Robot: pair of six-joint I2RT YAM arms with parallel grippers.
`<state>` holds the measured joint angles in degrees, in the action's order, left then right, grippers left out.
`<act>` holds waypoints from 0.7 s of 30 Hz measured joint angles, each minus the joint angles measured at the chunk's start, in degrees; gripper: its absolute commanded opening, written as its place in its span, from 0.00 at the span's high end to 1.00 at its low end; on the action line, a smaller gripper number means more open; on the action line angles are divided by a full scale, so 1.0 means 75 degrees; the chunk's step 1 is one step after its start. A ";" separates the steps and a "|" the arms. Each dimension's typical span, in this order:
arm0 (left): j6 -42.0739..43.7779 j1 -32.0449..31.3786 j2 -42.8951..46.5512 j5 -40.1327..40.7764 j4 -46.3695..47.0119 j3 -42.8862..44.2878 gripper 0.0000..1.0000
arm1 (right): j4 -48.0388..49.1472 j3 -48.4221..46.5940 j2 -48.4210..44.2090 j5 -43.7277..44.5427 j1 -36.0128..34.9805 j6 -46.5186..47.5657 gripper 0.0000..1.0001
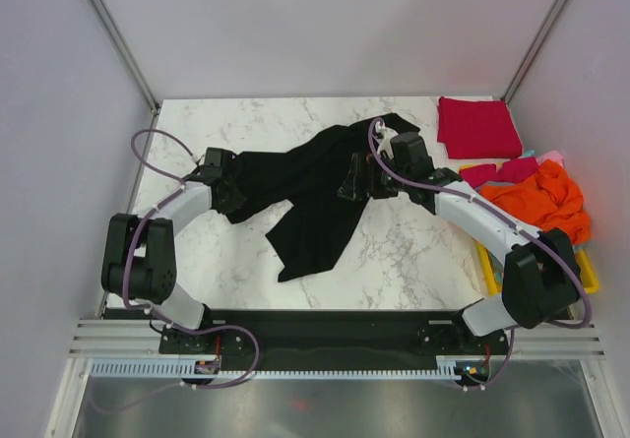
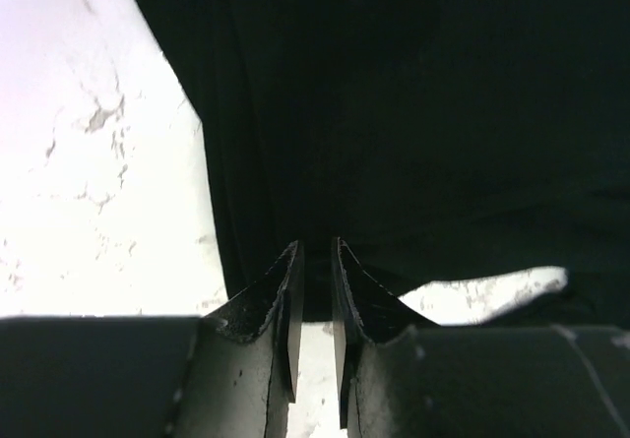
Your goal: Fold and stack the t-shirts
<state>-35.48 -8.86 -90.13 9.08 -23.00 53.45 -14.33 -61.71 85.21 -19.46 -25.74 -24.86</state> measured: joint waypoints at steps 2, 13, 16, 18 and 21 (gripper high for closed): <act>0.0082 0.0000 -0.0224 0.0070 0.0227 0.0015 0.75 | -0.0012 0.0356 -0.0297 -0.0067 -0.0070 -0.0038 0.02; 0.0434 0.0000 -0.0778 0.0361 0.0766 0.0122 0.46 | 0.0070 0.0644 -0.0766 -0.0204 -0.0076 -0.0052 0.02; 0.0516 0.0003 -0.0775 0.0402 0.0863 0.0122 0.44 | 0.0076 0.0644 -0.0746 -0.0210 -0.0076 -0.0052 0.02; 0.0525 0.0009 -0.0778 0.0402 0.0906 0.0122 0.44 | 0.0073 0.0644 -0.0714 -0.0213 -0.0076 -0.0047 0.02; 0.0525 0.0017 -0.0781 0.0402 0.0918 0.0122 0.46 | 0.0076 0.0644 -0.0632 -0.0219 -0.0076 -0.0023 0.02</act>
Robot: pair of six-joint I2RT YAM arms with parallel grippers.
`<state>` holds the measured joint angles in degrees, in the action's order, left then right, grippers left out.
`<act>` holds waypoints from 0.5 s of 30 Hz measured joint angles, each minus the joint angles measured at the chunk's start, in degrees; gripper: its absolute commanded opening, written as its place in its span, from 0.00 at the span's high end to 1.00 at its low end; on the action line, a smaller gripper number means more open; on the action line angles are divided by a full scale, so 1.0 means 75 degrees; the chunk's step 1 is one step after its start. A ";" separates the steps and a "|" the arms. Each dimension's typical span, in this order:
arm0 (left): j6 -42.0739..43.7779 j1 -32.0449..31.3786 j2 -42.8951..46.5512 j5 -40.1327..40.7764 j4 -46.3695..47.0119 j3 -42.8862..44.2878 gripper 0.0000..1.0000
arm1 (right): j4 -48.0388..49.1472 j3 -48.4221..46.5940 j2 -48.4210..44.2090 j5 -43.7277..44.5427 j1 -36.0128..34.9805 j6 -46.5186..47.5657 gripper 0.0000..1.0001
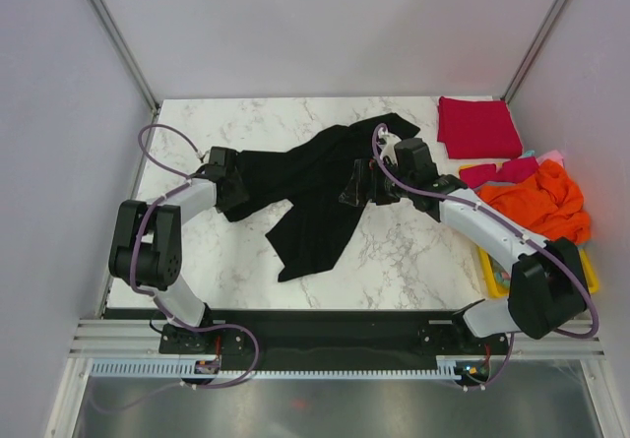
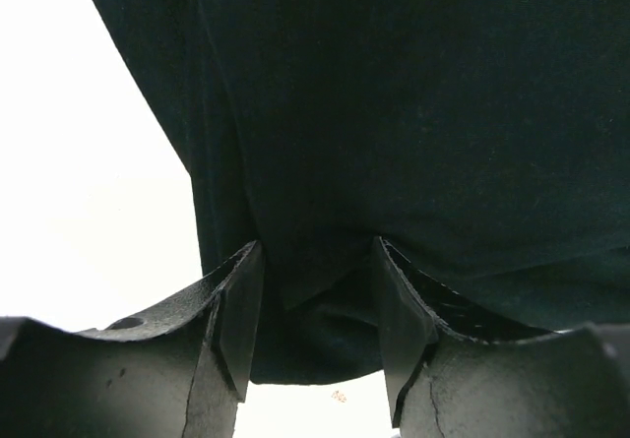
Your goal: Fold and stack the t-shirts
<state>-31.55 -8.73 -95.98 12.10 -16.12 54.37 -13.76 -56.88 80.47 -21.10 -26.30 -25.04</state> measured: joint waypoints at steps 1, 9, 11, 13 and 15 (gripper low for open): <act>0.0000 0.0003 -0.0006 0.0000 0.0003 0.0000 0.51 | 0.0000 0.0000 0.0032 0.0000 0.0000 0.0003 0.02; 0.0000 0.0085 -0.0169 0.0000 0.0000 0.0079 0.90 | 0.0000 0.0029 0.0117 0.0026 0.0000 0.0061 0.02; -0.0020 0.0087 -0.0163 -0.0012 -0.0009 0.0122 0.98 | 0.0000 0.0029 0.0119 0.0093 0.0000 0.0079 0.02; -0.0015 0.0085 -0.0114 -0.0032 -0.0111 0.0207 0.98 | -0.0003 0.0029 0.0134 0.0289 0.0003 0.0108 0.02; -0.0015 0.0085 0.0044 -0.0047 -0.0338 0.0329 0.98 | -0.0047 -0.0026 0.0201 0.0536 0.0064 0.0131 0.02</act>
<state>-31.66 -8.10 -95.66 11.75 -18.65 56.84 -14.11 -57.08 81.97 -17.08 -25.82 -24.05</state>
